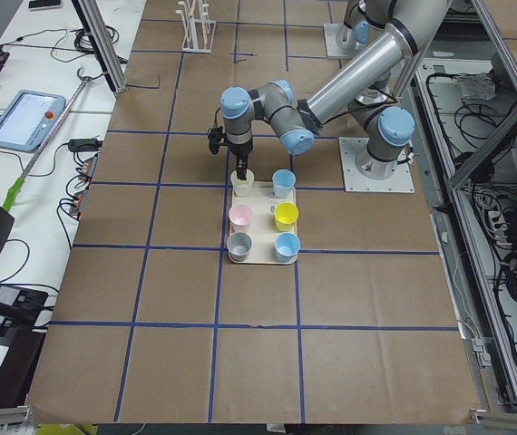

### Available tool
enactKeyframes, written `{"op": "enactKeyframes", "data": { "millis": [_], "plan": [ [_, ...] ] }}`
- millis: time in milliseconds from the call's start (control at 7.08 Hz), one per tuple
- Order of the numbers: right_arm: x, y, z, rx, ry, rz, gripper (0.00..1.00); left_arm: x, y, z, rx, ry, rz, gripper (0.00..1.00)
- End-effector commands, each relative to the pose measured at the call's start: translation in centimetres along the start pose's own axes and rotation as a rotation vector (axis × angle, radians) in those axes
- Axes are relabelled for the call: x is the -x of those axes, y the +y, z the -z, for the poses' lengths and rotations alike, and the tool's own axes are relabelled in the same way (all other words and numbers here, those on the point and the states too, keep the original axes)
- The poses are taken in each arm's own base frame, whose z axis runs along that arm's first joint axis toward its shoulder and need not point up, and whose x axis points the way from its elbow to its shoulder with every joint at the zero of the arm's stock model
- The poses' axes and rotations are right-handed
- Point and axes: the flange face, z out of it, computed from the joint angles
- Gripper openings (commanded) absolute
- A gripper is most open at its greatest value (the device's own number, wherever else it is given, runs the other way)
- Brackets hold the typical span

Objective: Transfer IKEA cup to right arm and place on rack

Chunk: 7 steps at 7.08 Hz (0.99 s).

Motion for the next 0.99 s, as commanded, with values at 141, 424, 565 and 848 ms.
{"op": "enactKeyframes", "data": {
  "millis": [141,424,565,848],
  "plan": [
    [0.0,0.0,0.0,-0.001,0.001,0.000,1.00,0.8,0.2,-0.4,0.002,0.005,0.022,0.97],
    [0.0,0.0,0.1,-0.003,0.001,0.000,1.00,1.0,-0.2,-0.5,0.008,0.001,0.018,0.35],
    [0.1,0.0,0.0,-0.001,0.001,0.000,1.00,1.0,-0.2,-0.6,0.010,0.003,0.016,0.08],
    [0.0,0.0,0.0,-0.001,0.001,0.000,1.00,1.0,-0.4,0.6,-0.015,-0.005,0.013,0.00]
  ]
}}
